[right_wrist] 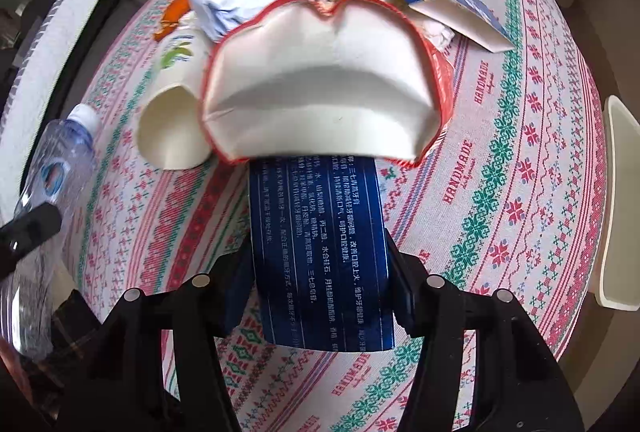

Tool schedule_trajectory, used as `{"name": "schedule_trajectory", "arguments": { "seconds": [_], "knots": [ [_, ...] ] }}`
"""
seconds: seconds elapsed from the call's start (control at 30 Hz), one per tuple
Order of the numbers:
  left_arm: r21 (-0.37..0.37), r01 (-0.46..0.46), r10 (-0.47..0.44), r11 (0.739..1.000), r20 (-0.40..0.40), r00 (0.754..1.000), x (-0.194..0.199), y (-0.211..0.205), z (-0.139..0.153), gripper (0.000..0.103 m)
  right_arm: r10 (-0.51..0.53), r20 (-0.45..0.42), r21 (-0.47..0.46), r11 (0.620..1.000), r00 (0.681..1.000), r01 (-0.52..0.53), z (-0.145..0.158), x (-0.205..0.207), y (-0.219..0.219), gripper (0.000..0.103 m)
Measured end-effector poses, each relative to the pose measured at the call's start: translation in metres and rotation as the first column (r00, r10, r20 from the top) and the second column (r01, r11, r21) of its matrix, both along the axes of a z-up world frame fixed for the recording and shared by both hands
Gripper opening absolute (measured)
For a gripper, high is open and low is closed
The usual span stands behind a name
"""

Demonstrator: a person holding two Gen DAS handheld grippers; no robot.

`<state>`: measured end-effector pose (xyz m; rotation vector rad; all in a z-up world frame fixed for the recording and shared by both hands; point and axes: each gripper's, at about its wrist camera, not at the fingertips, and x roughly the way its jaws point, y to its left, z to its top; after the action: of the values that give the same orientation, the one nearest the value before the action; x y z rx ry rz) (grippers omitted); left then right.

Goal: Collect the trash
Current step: 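Grasp the clear plastic bottle with the left tool while the right tool grasps the dark blue card box, then carry the blue card box to the white bin and release it with the right tool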

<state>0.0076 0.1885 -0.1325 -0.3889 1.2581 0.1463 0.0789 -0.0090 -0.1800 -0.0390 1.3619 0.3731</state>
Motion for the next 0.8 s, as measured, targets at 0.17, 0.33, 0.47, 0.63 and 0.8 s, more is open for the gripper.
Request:
{"name": "schedule_trajectory", "arguments": {
  "seconds": [0.17, 0.33, 0.47, 0.63, 0.8],
  "knots": [
    [-0.009, -0.028, 0.028, 1.000, 0.026, 0.999, 0.003, 0.012, 0.004, 0.065, 0.028, 0.044, 0.060, 0.998, 0.999, -0.031, 0.031, -0.018, -0.013, 0.053],
    [-0.002, -0.027, 0.027, 1.000, 0.039, 0.999, 0.005, 0.010, 0.008, 0.065, 0.035, 0.085, 0.080, 0.996, 0.996, -0.042, 0.053, -0.040, -0.040, 0.053],
    [-0.004, -0.013, 0.013, 1.000, 0.045, 0.999, 0.007, 0.001, 0.008, 0.065, -0.020, 0.143, 0.087, 0.996, 0.990, 0.007, 0.064, -0.041, -0.062, 0.053],
    [0.006, 0.019, -0.019, 1.000, 0.088, 0.996, 0.013, -0.017, 0.018, 0.065, -0.139, 0.211, 0.122, 0.986, 0.968, 0.115, 0.082, -0.033, -0.093, 0.053],
    [0.016, 0.051, -0.053, 0.999, 0.146, 0.988, 0.021, -0.042, 0.032, 0.065, -0.262, 0.295, 0.130, 0.964, 0.919, 0.233, 0.096, -0.027, -0.131, 0.053]
  ]
}}
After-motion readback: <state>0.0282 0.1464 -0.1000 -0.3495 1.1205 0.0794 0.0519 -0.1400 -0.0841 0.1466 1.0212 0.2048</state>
